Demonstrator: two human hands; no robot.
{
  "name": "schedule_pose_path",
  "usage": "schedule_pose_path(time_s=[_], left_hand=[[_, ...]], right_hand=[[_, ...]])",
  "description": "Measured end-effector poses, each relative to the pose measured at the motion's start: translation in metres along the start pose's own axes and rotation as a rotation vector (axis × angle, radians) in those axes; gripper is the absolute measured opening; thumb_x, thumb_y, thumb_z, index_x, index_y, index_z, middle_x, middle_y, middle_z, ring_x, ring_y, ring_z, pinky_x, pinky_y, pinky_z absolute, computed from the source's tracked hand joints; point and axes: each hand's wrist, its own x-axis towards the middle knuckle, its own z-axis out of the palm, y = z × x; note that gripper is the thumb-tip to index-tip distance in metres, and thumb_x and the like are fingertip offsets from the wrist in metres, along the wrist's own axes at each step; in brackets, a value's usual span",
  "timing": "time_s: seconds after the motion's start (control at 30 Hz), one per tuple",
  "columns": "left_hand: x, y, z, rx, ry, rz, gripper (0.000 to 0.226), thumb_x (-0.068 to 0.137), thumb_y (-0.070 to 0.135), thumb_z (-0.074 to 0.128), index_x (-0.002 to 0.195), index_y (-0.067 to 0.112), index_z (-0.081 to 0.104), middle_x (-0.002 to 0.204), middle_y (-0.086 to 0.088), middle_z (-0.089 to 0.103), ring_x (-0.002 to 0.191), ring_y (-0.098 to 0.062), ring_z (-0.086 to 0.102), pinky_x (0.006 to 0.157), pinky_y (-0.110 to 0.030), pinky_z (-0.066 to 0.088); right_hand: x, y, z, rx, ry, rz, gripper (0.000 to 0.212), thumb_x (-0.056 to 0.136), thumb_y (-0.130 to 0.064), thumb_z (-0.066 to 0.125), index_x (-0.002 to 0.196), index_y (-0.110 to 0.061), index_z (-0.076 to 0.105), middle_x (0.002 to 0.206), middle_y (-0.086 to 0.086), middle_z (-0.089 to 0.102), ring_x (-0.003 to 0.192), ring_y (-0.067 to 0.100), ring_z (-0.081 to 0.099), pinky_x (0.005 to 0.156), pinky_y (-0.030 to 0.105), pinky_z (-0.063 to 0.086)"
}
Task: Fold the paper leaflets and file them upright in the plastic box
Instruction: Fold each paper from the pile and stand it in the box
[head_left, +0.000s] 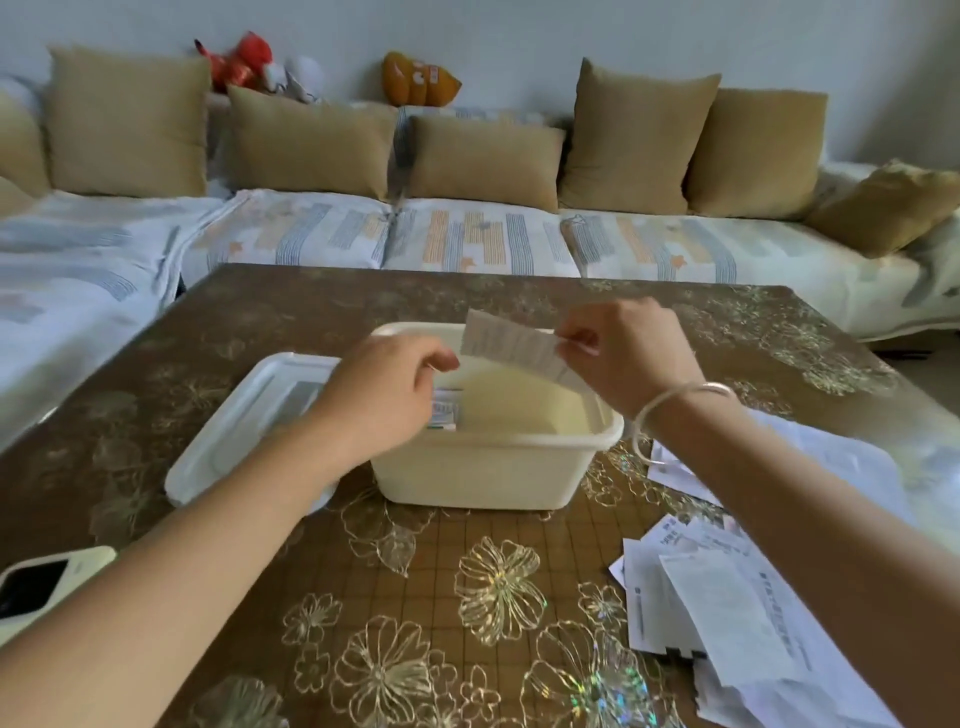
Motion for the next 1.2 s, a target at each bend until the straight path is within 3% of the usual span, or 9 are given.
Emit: schedule_pose_path(time_s=[0.07, 0.13, 0.23, 0.33, 0.4, 0.57, 0.7, 1.2], left_hand=[[0.02, -0.002, 0.013, 0.151, -0.166, -0.039, 0.038, 0.095, 0.006, 0.048, 0.123, 0.028, 0.061, 0.125, 0.005, 0.062, 0.107, -0.014, 0.058, 0.086, -0.032, 0.051], [0.039, -0.005, 0.022, 0.289, -0.306, -0.069, 0.043, 0.094, 0.007, 0.049, 0.131, 0.027, 0.056, 0.125, 0.0, 0.061, 0.095, -0.017, 0.056, 0.073, -0.027, 0.046], [0.057, -0.012, 0.032, 0.438, -0.474, -0.062, 0.04, 0.09, 0.008, 0.048, 0.124, 0.023, 0.061, 0.113, -0.004, 0.064, 0.091, -0.022, 0.059, 0.074, -0.033, 0.051], [0.065, -0.02, 0.038, 0.471, -0.532, -0.073, 0.033, 0.088, 0.009, 0.049, 0.116, 0.019, 0.064, 0.098, -0.004, 0.064, 0.084, -0.023, 0.06, 0.071, -0.032, 0.051], [0.065, -0.024, 0.034, 0.473, -0.505, -0.055, 0.033, 0.088, 0.01, 0.049, 0.115, 0.018, 0.066, 0.101, -0.004, 0.066, 0.084, -0.023, 0.061, 0.074, -0.034, 0.054], [0.058, -0.034, 0.009, 0.442, -0.321, -0.029, 0.04, 0.09, 0.01, 0.043, 0.12, 0.022, 0.066, 0.119, -0.005, 0.065, 0.106, -0.026, 0.059, 0.089, -0.04, 0.051], [0.053, -0.04, -0.007, 0.548, -0.066, 0.112, 0.039, 0.092, 0.014, 0.046, 0.122, 0.032, 0.065, 0.119, -0.002, 0.064, 0.12, -0.021, 0.047, 0.109, -0.034, 0.025], [0.039, -0.04, -0.018, 0.198, 0.043, 0.163, 0.037, 0.088, 0.002, 0.05, 0.098, 0.027, 0.075, 0.091, 0.01, 0.07, 0.102, -0.017, 0.055, 0.093, -0.028, 0.03]], right_hand=[[0.016, -0.005, 0.014, -0.177, -0.071, -0.051, 0.016, 0.088, -0.016, 0.057, 0.089, -0.019, 0.072, 0.079, 0.002, 0.069, 0.072, 0.024, 0.065, 0.068, 0.035, 0.057], [0.03, -0.01, 0.027, -0.328, -0.116, -0.097, 0.016, 0.089, -0.01, 0.054, 0.092, -0.014, 0.069, 0.082, 0.006, 0.068, 0.076, 0.028, 0.066, 0.064, 0.029, 0.051], [0.04, -0.017, 0.043, -0.437, -0.218, -0.135, 0.015, 0.087, -0.004, 0.052, 0.087, -0.013, 0.064, 0.086, 0.007, 0.068, 0.081, 0.03, 0.066, 0.062, 0.03, 0.042], [0.047, -0.022, 0.055, -0.442, -0.298, -0.169, 0.018, 0.086, 0.0, 0.049, 0.085, -0.012, 0.061, 0.087, 0.01, 0.066, 0.078, 0.031, 0.063, 0.062, 0.03, 0.039], [0.052, -0.024, 0.061, -0.455, -0.326, -0.195, 0.019, 0.088, -0.001, 0.047, 0.093, -0.011, 0.062, 0.09, 0.01, 0.067, 0.079, 0.032, 0.063, 0.062, 0.031, 0.039], [0.061, -0.031, 0.079, -0.439, -0.375, -0.227, 0.016, 0.092, -0.007, 0.049, 0.098, -0.011, 0.063, 0.095, 0.01, 0.066, 0.089, 0.032, 0.064, 0.065, 0.03, 0.038], [0.061, -0.042, 0.089, -0.455, -0.388, -0.271, 0.016, 0.092, -0.009, 0.05, 0.099, -0.012, 0.064, 0.095, 0.009, 0.067, 0.091, 0.031, 0.064, 0.065, 0.03, 0.038], [0.066, -0.056, 0.112, -0.556, -0.436, -0.459, 0.02, 0.098, -0.018, 0.045, 0.104, -0.018, 0.064, 0.102, 0.003, 0.066, 0.096, 0.026, 0.063, 0.068, 0.029, 0.038]])
